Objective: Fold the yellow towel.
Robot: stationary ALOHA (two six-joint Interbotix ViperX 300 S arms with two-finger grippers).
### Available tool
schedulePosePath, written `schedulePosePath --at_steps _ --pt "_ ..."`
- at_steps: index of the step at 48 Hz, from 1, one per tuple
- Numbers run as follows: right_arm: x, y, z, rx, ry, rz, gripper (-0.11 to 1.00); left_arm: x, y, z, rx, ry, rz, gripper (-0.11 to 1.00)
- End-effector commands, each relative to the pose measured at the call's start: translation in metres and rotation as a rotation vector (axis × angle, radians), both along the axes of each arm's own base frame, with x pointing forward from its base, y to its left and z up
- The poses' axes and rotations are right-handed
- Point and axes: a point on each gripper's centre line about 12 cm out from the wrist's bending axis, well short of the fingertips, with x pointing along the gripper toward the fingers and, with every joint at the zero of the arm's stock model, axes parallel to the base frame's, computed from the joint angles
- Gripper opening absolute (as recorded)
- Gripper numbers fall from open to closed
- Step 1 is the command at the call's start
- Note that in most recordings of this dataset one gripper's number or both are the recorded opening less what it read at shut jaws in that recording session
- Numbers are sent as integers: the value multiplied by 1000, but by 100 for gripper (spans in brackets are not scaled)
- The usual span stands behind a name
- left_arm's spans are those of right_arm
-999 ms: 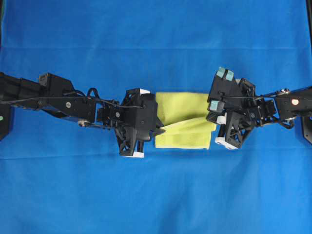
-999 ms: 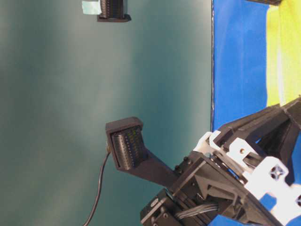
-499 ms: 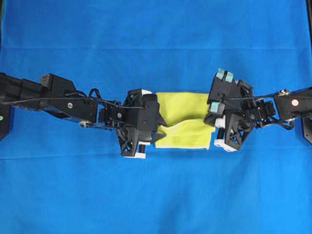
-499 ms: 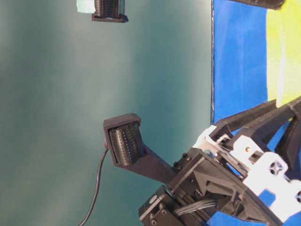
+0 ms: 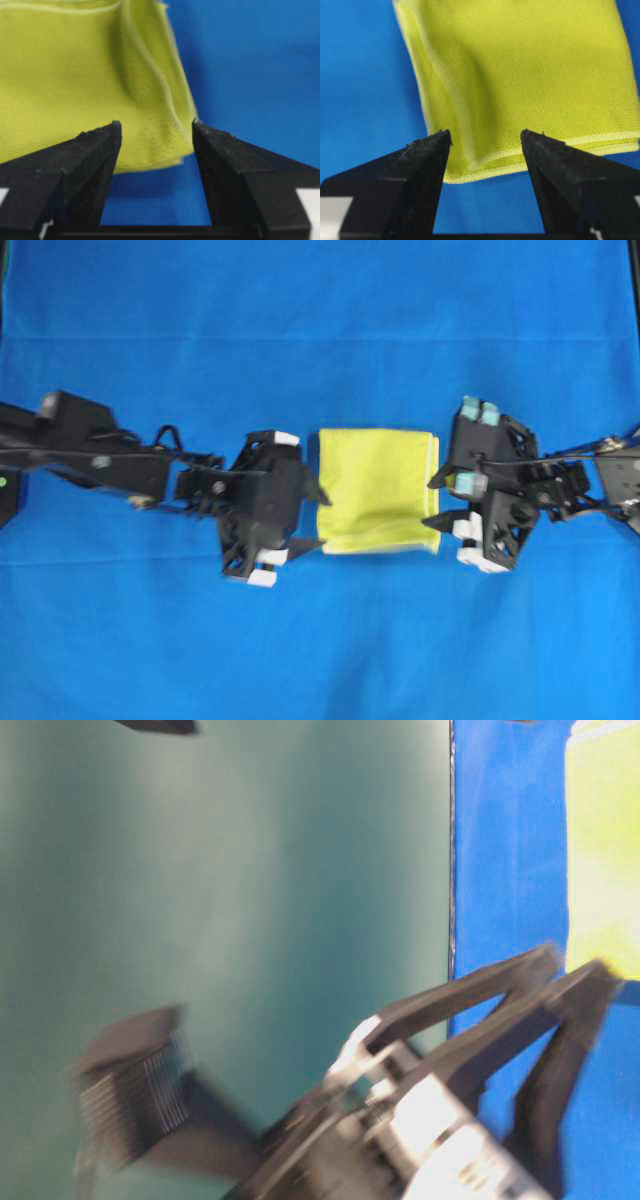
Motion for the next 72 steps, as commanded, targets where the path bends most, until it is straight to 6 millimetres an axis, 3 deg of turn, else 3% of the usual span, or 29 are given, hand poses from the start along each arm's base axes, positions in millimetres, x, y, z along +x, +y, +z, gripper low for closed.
schedulePosePath --at_steps 1,8,20,31,40,49,56,72 --pt "-4 1 27 1 -70 6 62 -8 -7 34 -10 -76 -21 56" --pt "-24 -6 47 -36 -130 11 62 -31 -8 65 -23 -158 -31 56" --pt "-67 -20 84 -98 -317 31 62 -78 1 90 -41 -295 -28 56" --pt "-107 -36 82 -163 -422 12 62 -130 11 101 -59 -435 -19 56" --pt "-128 -48 61 -180 -455 -28 62 -165 24 92 -59 -483 11 56" --pt "-139 -53 33 -163 -501 -46 62 -202 33 69 -63 -530 35 56" --pt "-139 -50 30 -144 -550 -27 62 -224 36 56 -84 -575 45 56" --pt "-138 -50 30 -144 -550 -27 62 -239 42 51 -102 -603 77 56"
